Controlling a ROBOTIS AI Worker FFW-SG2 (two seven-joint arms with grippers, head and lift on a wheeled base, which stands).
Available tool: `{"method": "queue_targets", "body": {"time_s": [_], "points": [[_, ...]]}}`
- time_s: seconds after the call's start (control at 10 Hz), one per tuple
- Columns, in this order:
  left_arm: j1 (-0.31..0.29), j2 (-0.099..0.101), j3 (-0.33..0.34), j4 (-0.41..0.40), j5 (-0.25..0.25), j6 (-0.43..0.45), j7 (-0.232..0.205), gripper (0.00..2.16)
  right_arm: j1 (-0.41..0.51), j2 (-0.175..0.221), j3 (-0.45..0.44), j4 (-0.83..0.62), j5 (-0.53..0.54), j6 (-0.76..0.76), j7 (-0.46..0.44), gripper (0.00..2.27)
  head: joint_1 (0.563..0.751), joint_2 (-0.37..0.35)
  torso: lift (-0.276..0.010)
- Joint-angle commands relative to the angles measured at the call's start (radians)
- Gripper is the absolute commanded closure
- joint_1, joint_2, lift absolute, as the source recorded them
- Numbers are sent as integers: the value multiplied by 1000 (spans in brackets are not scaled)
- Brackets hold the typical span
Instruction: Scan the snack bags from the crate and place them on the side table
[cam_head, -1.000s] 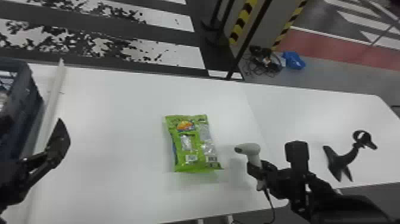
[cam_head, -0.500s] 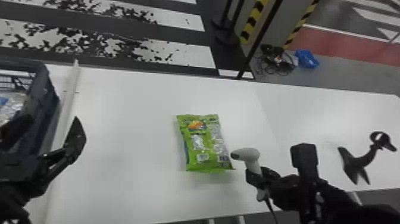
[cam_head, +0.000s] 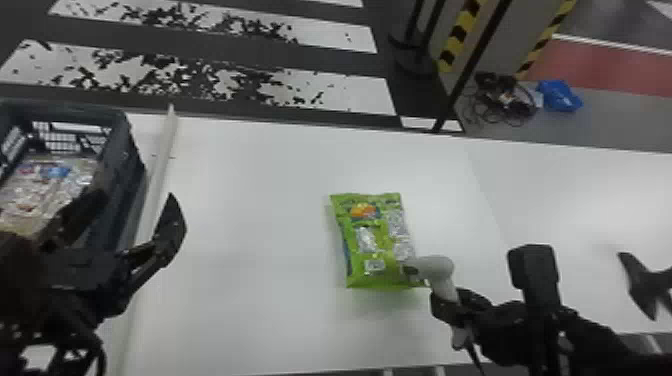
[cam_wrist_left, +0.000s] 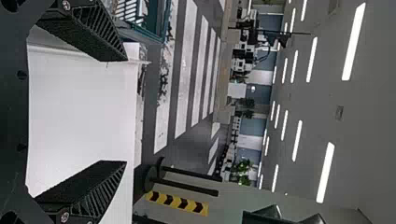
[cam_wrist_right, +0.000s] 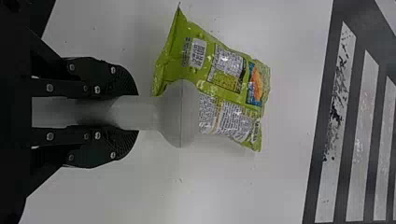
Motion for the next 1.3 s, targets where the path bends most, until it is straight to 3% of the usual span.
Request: {"method": "queue_targets", "body": {"time_s": [0.0, 0.4, 0.6, 0.8, 1.2], "points": [[-5, 0, 0, 4, 2, 4, 0, 87, -14, -5, 11, 18, 8, 5, 0, 2240, 695, -198, -94], [-5, -3, -2, 8, 2, 4, 0, 87, -20, -5, 4, 23, 7, -1, 0, 2240, 695, -198, -94], [3, -1, 0, 5, 2, 1, 0, 87, -42, -3, -53, 43, -7, -13, -2, 2240, 695, -205, -94], [10, -1, -2, -3, 2, 1, -1, 87, -86, -5, -111, 104, -18, -53, -5, 2240, 695, -247, -94], [27, -1, -6, -15, -1, -2, -3, 87, -192, -52, -142, 291, -30, -121, -37, 2240, 695, -329, -94]]}}
